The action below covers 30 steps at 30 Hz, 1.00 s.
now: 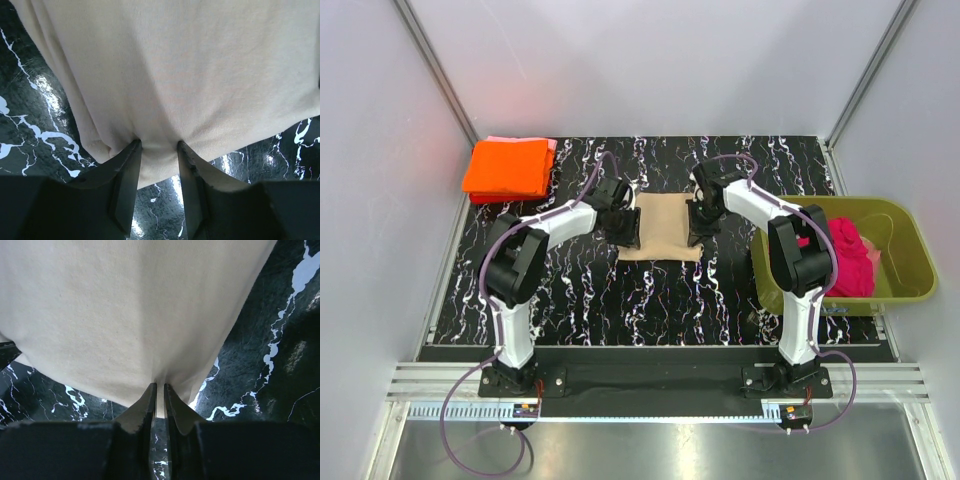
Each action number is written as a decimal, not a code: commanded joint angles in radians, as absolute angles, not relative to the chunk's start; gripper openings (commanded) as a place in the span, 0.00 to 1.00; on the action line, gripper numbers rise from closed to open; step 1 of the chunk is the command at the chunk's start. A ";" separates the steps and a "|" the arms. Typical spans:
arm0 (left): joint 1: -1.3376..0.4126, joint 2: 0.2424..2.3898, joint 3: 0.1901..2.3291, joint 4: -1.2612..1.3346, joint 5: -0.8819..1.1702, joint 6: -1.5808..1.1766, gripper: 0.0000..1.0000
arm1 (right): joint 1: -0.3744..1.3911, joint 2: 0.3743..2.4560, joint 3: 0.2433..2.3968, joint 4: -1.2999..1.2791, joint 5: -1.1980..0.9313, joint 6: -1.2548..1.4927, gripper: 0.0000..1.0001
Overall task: Fold and stack the t-shirts
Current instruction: Fold the tshirt
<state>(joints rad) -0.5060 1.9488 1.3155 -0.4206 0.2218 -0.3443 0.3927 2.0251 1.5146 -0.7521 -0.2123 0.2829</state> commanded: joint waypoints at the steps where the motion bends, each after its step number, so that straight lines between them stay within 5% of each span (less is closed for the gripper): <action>1: -0.503 1.921 1.316 -0.423 0.146 -0.334 0.41 | 0.402 2.006 1.528 -0.735 -0.160 0.261 0.17; 13: -0.489 1.770 1.368 -0.532 0.176 -0.307 0.48 | 0.406 1.916 1.514 -0.758 -0.175 0.285 0.18; 23: -0.474 1.850 1.318 -0.494 0.192 -0.313 0.43 | 0.436 1.943 1.473 -0.719 -0.250 0.293 0.18; 30: -0.463 1.911 1.281 -0.488 0.117 -0.328 0.42 | 0.437 1.985 1.396 -0.707 -0.066 0.284 0.16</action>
<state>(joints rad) -0.4751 1.9018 1.2968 -0.5102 0.1738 -0.3294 0.4324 1.9743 1.4193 -0.7200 -0.1650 0.2878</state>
